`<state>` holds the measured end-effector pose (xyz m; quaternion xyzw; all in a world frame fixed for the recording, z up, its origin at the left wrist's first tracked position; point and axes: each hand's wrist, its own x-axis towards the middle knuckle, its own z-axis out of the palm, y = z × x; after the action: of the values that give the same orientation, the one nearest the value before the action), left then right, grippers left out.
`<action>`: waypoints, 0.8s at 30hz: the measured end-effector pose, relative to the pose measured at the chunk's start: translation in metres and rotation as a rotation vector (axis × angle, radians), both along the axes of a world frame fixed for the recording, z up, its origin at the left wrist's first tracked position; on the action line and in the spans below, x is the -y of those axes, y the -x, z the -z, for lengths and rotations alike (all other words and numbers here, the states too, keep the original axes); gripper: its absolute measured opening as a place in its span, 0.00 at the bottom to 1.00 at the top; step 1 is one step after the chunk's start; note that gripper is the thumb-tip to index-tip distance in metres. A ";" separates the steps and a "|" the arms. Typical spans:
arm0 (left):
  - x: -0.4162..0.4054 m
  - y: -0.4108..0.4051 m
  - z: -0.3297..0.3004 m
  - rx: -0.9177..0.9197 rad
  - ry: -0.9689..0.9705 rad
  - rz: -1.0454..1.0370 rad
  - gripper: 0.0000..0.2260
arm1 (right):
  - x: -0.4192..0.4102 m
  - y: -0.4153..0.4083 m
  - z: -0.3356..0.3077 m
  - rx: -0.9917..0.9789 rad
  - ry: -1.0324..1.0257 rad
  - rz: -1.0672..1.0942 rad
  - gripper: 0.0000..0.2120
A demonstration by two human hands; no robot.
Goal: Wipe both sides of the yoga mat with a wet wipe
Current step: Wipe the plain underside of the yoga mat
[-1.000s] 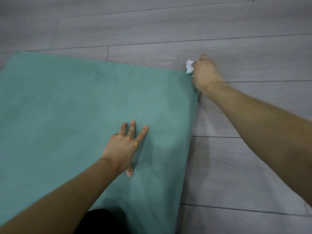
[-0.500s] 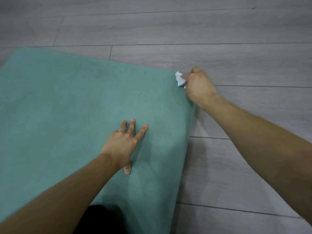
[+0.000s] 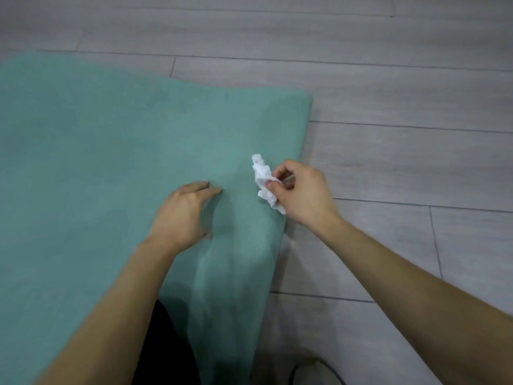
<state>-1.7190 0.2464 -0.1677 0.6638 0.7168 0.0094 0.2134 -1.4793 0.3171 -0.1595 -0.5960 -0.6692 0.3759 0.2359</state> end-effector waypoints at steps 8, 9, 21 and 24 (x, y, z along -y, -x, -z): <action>0.018 -0.081 -0.027 0.902 -0.319 -0.565 0.13 | 0.021 0.012 -0.013 -0.168 0.082 0.071 0.06; 0.017 -0.078 -0.026 0.929 -0.304 -0.565 0.13 | 0.024 0.014 -0.014 -0.175 0.100 0.035 0.05; 0.009 -0.050 -0.004 0.806 -0.303 -0.716 0.05 | 0.011 0.004 -0.018 -0.025 -0.021 0.029 0.04; 0.005 -0.052 0.001 0.804 -0.311 -0.726 0.06 | 0.011 0.005 -0.021 0.006 -0.039 0.001 0.05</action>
<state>-1.6672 0.2411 -0.1683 0.3426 0.7515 0.4401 0.3524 -1.4841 0.3060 -0.1386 -0.5927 -0.6768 0.3610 0.2457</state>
